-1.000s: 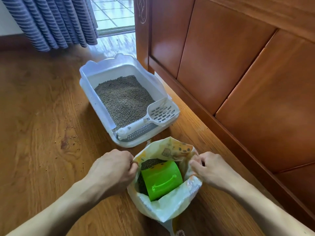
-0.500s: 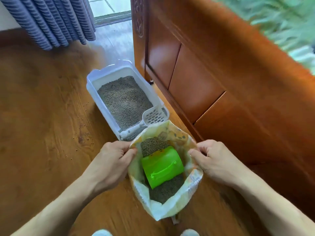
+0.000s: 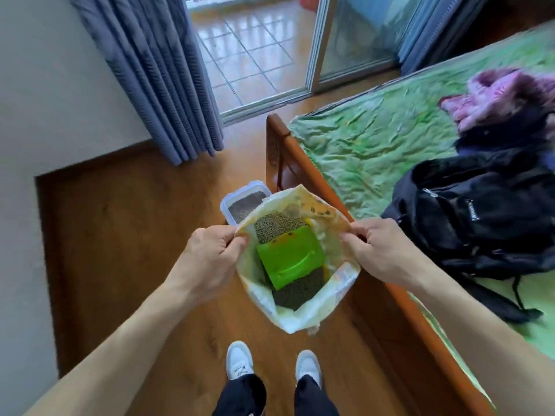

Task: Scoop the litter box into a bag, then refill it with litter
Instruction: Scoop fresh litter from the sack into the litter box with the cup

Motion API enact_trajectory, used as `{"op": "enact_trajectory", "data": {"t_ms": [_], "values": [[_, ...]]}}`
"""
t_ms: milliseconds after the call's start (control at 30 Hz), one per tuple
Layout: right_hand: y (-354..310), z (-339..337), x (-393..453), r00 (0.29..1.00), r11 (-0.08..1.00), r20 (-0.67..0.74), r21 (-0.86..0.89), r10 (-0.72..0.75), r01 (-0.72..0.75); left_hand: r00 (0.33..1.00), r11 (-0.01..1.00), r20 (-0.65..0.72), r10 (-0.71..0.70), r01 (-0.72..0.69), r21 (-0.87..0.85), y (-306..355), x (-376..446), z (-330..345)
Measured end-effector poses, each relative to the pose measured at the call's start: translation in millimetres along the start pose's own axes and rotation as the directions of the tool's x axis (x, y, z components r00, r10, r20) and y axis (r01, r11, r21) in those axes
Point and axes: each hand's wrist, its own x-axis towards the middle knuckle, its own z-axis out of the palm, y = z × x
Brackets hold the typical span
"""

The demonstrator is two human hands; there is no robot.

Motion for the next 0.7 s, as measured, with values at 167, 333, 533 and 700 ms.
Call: {"op": "enact_trajectory", "data": {"t_ms": [167,333,533,700], "values": [[-66.5,-64.8,-32.0,0.995,0.993,-0.007,0.072,-0.098,0.098,0.994,1.0,-0.11,0.019,-0.019,-0.001,80.7,-52.3,-70.9],[-112.3,-107.3,-47.2,0.975,0.968,-0.023,0.117,-0.222,0.223,0.965,1.0,-0.263,-0.006,0.004,-0.009,134.3,-102.5,-107.0],[-169.3,-132.0,-70.6,0.951,0.948,0.081,0.139,-0.298,0.286,0.903,0.995,-0.418,-0.098,0.097,-0.024,159.4,-171.1,-133.6],[-218.1,-113.8,-90.8,0.908,0.927,0.188,0.105,-0.375,0.361,0.865,0.986,-0.473,-0.167,0.135,-0.101,146.1,-226.3,-150.3]]}}
